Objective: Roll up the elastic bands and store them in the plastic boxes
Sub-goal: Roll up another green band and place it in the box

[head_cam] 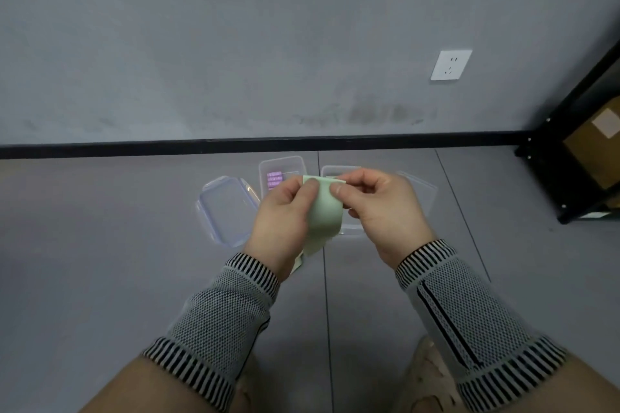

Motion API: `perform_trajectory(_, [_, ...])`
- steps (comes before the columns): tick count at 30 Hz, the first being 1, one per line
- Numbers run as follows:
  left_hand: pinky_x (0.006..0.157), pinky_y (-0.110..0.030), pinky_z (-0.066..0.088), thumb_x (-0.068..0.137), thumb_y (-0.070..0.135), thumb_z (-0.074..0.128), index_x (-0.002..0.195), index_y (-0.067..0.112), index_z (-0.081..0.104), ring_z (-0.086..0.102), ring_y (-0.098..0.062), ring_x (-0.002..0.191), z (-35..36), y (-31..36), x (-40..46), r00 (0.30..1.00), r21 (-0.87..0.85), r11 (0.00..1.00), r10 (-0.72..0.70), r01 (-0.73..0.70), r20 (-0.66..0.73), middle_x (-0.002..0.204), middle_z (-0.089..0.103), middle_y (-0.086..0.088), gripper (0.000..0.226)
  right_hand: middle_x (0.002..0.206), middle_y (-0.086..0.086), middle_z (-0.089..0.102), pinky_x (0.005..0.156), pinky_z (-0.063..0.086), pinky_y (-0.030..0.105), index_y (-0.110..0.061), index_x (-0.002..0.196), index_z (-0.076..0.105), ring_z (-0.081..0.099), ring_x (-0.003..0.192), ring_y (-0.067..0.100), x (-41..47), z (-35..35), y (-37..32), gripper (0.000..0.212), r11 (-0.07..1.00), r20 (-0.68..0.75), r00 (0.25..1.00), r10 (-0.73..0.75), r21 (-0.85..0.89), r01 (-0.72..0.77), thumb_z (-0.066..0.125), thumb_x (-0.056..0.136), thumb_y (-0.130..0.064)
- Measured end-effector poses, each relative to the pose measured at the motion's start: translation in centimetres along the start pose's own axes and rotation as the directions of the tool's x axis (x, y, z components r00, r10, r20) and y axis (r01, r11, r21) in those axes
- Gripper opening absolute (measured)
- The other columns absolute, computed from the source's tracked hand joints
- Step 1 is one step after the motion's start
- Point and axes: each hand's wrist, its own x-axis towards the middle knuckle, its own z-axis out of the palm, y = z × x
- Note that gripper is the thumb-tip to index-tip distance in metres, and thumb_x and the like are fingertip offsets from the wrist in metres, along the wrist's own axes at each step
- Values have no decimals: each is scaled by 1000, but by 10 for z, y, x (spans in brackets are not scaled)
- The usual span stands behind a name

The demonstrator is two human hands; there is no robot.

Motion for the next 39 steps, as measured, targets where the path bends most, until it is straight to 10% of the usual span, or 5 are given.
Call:
perform_trajectory(9, [78, -52, 49, 91, 30, 49, 104, 1, 60, 58, -29, 83, -2, -5, 0, 998, 79, 997, 1, -6, 56, 105, 62, -31, 34, 65, -3, 62, 53, 45, 14, -9, 87, 70, 57, 55, -1, -1, 2, 4, 6, 1000, 27, 999, 18, 4, -18, 67, 84, -5])
perform_trajectory(15, [77, -48, 50, 95, 26, 51, 96, 10, 68, 60, -29, 81, -5, -4, -2, 996, 82, 997, -9, 1, 88, 96, 68, -23, 23, 74, 11, 68, 73, 56, 43, -15, 78, 70, 64, 70, 21, -2, 3, 3, 11, 1000, 36, 999, 0, -1, 0, 67, 83, -7])
perform_trajectory(39, [67, -34, 42, 91, 12, 55, 98, -6, 65, 55, -29, 79, -15, 2, 3, 971, -36, 975, -213, 217, 106, 89, 61, -22, 23, 73, 7, 67, 71, 53, 36, -18, 76, 70, 61, 70, 17, -2, 3, 3, 23, 990, 106, 986, -125, -57, 131, 62, 84, 2])
